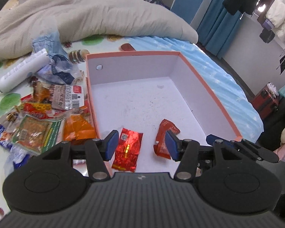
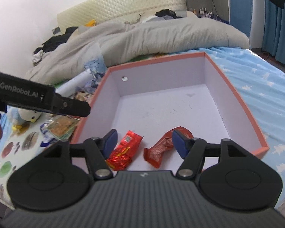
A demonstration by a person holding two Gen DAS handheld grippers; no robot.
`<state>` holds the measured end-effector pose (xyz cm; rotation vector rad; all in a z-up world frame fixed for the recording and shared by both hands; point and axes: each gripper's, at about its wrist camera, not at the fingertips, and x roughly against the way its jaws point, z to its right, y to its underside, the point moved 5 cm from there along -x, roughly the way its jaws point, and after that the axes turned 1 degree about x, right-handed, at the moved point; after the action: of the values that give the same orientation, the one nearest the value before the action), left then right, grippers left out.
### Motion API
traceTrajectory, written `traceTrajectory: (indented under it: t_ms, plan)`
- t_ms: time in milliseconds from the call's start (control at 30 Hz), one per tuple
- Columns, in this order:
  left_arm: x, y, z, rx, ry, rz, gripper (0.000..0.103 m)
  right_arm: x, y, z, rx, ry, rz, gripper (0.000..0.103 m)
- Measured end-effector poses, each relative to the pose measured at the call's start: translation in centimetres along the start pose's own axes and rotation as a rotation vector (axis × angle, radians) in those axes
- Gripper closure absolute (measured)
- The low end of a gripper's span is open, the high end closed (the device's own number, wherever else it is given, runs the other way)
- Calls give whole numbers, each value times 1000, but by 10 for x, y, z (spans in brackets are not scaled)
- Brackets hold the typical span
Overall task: Organize snacks
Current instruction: 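Lift both open tools away from the box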
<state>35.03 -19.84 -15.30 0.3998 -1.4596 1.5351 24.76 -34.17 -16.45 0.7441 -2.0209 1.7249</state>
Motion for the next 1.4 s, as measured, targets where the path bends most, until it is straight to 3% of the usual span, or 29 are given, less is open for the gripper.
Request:
traceTrajectory:
  t_ms: [300, 800, 1267, 1400]
  plan:
    - [74, 46, -5, 17, -14, 52, 43, 51, 6, -34, 18, -19, 66, 37]
    - [160, 105, -5, 50, -46, 155, 43, 108, 30, -76, 53, -71, 127, 37]
    - [206, 159, -37, 156, -162, 191, 43, 121, 59, -118, 131, -145, 120, 37]
    - [218, 171, -44, 202, -160, 198, 43, 125, 65, -134, 161, -177, 125, 37]
